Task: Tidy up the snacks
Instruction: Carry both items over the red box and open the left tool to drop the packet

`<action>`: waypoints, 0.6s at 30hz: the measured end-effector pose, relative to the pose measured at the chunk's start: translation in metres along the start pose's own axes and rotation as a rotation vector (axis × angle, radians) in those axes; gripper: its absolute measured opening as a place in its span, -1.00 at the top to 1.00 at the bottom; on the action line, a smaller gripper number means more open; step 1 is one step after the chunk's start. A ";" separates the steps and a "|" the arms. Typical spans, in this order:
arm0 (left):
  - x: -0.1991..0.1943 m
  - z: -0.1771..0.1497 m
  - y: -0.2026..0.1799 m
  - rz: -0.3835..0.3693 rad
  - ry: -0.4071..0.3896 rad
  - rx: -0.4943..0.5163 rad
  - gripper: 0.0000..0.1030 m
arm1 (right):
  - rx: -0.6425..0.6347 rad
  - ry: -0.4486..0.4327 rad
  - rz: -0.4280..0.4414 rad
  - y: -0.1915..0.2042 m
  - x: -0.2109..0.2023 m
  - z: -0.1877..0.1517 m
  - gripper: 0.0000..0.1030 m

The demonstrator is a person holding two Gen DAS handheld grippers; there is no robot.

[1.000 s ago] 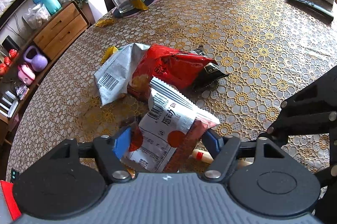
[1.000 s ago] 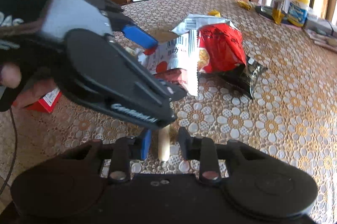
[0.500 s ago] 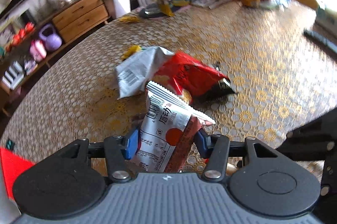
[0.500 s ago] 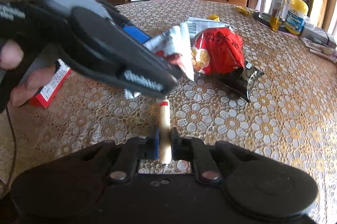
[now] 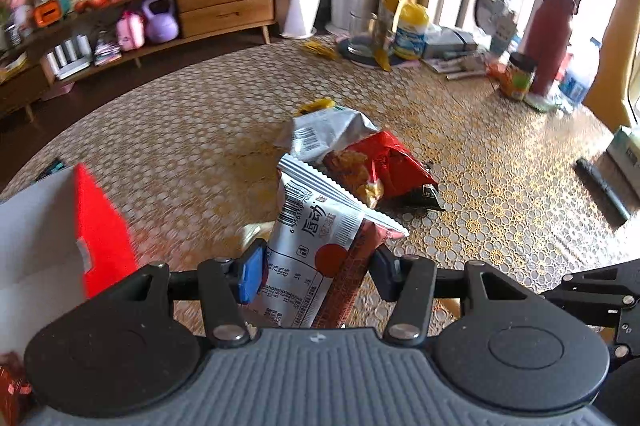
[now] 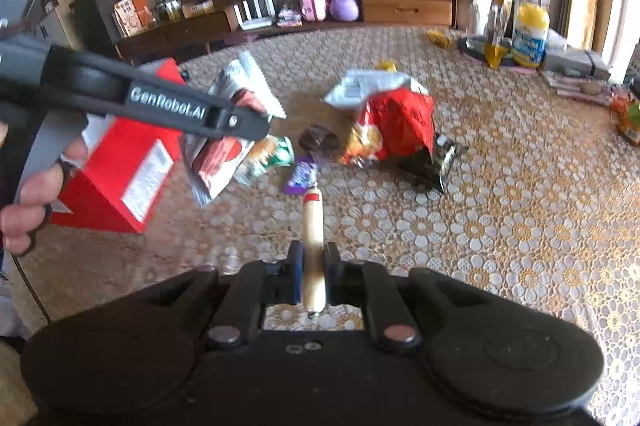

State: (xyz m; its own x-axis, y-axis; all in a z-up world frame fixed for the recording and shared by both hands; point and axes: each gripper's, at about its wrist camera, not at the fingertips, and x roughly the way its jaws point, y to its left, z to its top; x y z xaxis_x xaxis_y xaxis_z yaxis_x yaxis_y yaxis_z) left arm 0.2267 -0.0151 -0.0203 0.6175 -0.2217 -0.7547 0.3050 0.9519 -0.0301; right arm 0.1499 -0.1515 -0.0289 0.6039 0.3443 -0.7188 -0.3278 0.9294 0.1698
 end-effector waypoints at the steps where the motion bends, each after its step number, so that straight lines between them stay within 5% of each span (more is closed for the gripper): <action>1: -0.005 -0.001 0.002 0.006 -0.004 -0.010 -0.03 | -0.003 -0.006 0.005 0.004 -0.005 0.002 0.83; 18: -0.101 -0.028 0.049 0.110 -0.093 -0.162 -0.03 | -0.076 -0.092 0.101 0.079 -0.048 0.039 0.83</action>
State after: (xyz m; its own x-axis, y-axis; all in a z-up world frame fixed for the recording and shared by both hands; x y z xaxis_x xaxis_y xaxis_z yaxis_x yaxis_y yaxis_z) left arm 0.1586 0.0597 0.0360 0.7072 -0.1258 -0.6957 0.1163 0.9913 -0.0610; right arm 0.1233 -0.0892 0.0454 0.6284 0.4491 -0.6351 -0.4416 0.8781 0.1840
